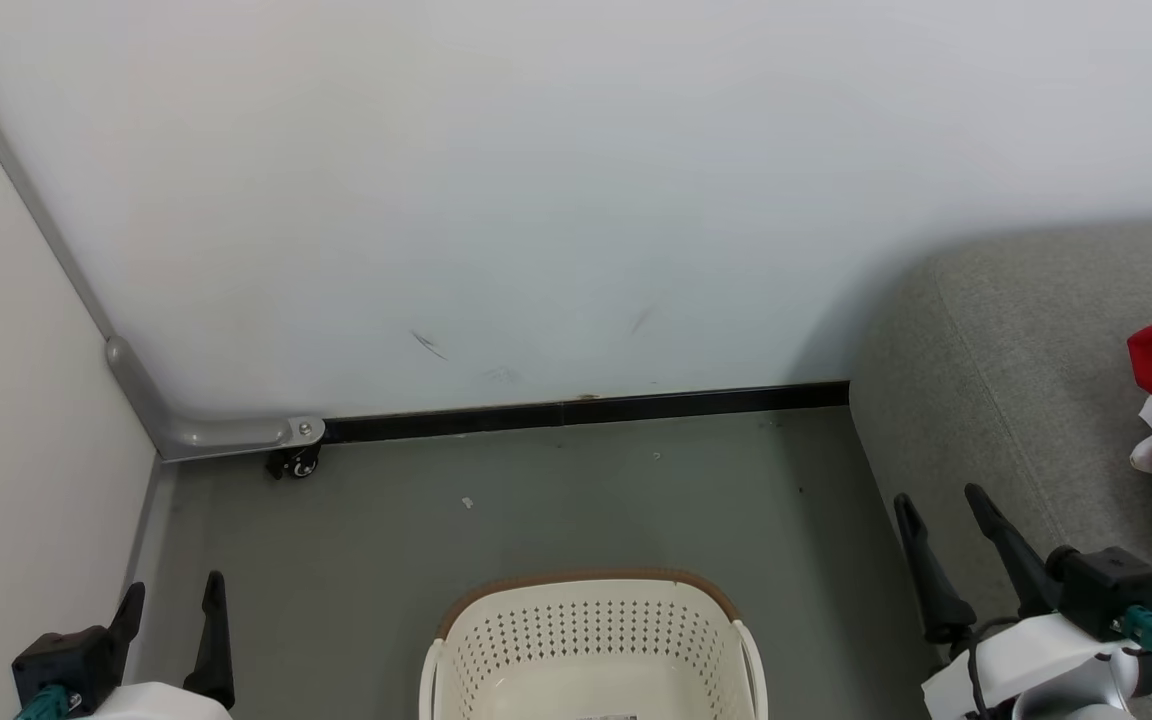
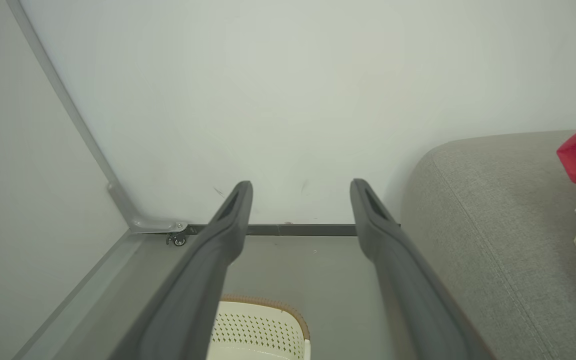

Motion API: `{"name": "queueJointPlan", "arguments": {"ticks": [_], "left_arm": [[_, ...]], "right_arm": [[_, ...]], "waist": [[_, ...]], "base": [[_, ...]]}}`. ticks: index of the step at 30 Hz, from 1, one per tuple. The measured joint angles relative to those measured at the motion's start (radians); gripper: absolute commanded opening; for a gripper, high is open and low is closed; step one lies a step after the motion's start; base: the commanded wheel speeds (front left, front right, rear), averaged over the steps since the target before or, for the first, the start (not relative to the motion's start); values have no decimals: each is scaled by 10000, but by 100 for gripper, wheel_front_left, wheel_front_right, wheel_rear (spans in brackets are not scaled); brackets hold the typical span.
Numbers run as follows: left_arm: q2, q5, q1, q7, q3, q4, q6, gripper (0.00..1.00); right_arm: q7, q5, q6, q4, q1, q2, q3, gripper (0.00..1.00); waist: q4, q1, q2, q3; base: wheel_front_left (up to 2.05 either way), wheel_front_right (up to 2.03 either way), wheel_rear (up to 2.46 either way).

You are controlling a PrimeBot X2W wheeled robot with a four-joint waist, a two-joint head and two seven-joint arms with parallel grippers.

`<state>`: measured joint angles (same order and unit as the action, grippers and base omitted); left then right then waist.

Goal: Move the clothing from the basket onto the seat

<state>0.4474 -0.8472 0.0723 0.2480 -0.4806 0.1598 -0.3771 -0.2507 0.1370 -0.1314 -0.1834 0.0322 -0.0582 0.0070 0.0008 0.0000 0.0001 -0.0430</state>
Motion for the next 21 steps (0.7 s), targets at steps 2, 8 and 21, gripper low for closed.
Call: {"name": "queueJointPlan", "arguments": {"ticks": [2,8,21], "left_arm": [[0,46,-26,0,0,-36,-31,100],[33,119,-26,0,6,-111,-136,100],[-38,226,-25,0,-234,-374,-134,100]], "right_arm": [[0,-48,-2,59,-90,23,-2,100],[6,-52,0,207,-145,79,-8,100],[42,-81,0,453,-300,148,-12,100]], "waist": [[36,0,0,-9],[136,0,0,-21],[292,0,0,-70]], "base": [[0,0,0],[0,0,0],[0,0,0]]}}
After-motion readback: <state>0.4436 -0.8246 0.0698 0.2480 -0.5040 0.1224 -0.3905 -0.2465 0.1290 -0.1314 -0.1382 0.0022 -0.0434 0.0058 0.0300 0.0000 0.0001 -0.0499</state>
